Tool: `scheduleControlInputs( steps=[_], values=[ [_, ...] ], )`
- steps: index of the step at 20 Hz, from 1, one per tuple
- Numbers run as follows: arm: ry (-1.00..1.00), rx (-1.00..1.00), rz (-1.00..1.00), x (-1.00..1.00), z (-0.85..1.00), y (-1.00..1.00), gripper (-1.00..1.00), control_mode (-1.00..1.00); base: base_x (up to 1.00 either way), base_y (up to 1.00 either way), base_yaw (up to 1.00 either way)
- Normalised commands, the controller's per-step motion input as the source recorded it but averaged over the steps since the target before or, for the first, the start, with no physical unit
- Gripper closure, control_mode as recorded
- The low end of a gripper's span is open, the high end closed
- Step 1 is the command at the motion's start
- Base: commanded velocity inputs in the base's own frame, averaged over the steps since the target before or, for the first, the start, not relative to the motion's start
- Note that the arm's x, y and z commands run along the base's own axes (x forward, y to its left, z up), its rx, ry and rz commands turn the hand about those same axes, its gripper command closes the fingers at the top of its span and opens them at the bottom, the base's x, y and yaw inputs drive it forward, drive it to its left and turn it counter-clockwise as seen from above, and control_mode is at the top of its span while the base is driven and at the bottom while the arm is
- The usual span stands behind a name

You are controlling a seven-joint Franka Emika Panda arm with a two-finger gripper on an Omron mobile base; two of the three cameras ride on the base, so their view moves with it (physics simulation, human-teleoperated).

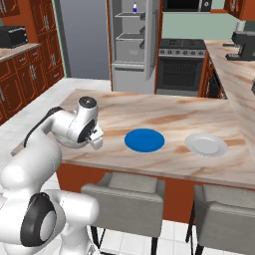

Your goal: Pick the chicken drumstick and lime from their plates and place them in the bowl. Then put the bowl in the fridge.

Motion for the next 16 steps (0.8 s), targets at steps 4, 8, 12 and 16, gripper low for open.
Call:
scheduleControlInputs(
  steps=[4,8,12,16],
  values=[
    [0.0,0.0,0.0,0.0,0.0,0.0,1.0,1.0,-0.13,0.02,0.0],
    [0.0,0.0,0.0,0.0,0.0,0.0,1.0,1.0,-0.63,0.26,0.0],
    [0.0,0.0,0.0,0.0,0.0,0.0,1.0,1.0,-0.25,0.66,-0.01],
    [0.0,0.0,0.0,0.0,0.0,0.0,1.0,1.0,0.01,0.92,0.0]
  ],
)
